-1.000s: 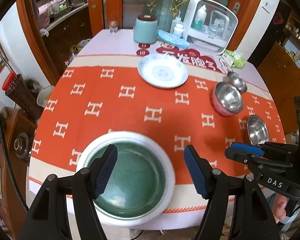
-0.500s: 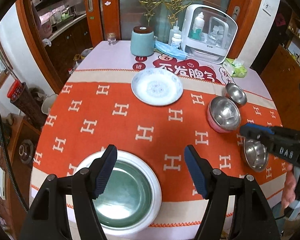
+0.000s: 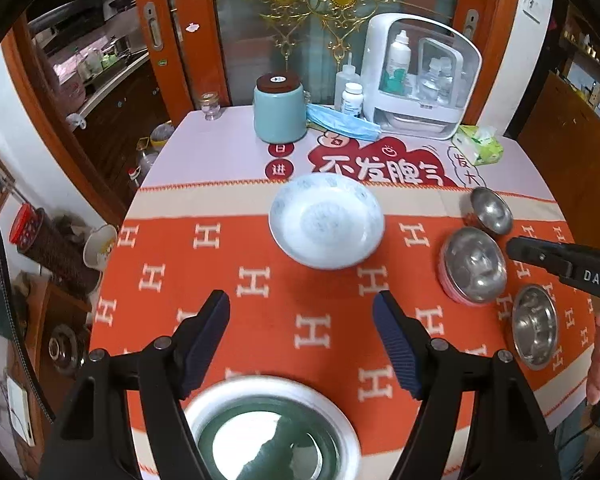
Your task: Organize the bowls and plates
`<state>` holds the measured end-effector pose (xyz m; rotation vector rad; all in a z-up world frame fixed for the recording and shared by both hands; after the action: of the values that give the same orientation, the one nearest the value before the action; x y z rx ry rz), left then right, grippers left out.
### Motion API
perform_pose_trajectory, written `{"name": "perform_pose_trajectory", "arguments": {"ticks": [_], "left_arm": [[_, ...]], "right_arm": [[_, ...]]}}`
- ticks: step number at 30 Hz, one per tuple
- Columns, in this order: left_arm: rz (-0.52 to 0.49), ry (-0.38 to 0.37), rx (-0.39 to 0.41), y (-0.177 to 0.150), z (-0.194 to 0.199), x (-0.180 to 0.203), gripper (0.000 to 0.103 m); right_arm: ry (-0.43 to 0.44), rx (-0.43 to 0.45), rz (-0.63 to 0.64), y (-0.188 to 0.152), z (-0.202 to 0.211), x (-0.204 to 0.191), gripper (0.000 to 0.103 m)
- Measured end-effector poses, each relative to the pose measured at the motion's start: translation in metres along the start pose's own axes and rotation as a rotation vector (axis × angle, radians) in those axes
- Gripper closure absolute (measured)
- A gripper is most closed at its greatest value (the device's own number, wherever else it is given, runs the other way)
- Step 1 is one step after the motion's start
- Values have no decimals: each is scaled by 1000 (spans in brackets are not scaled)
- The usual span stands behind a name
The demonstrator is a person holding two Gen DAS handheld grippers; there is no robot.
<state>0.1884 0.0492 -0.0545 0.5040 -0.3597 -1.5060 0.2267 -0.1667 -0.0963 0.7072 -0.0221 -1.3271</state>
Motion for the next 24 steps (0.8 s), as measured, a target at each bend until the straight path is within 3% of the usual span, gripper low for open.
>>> {"name": "perform_pose_trajectory", "arguments": {"ticks": [15, 24], "left_arm": [[-35, -24, -65, 69, -118, -29, 30], [15, -65, -200, 76, -208, -38, 30]], "right_arm": [[-57, -5, -117, 62, -75, 15, 84], [-86, -73, -180, 70, -134, 32, 84]]}}
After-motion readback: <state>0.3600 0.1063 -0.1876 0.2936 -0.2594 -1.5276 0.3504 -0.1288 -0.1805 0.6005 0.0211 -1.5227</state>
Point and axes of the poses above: each gripper's, at about its wrist camera, not at the fingertips, and z roughly against the way its jaws point, x to its right, y to its top, the point moved 4 cm from there along -z, roughly the way its jaws point, and after that the axes turned 6 degrees about y, right-handed, at the moved point
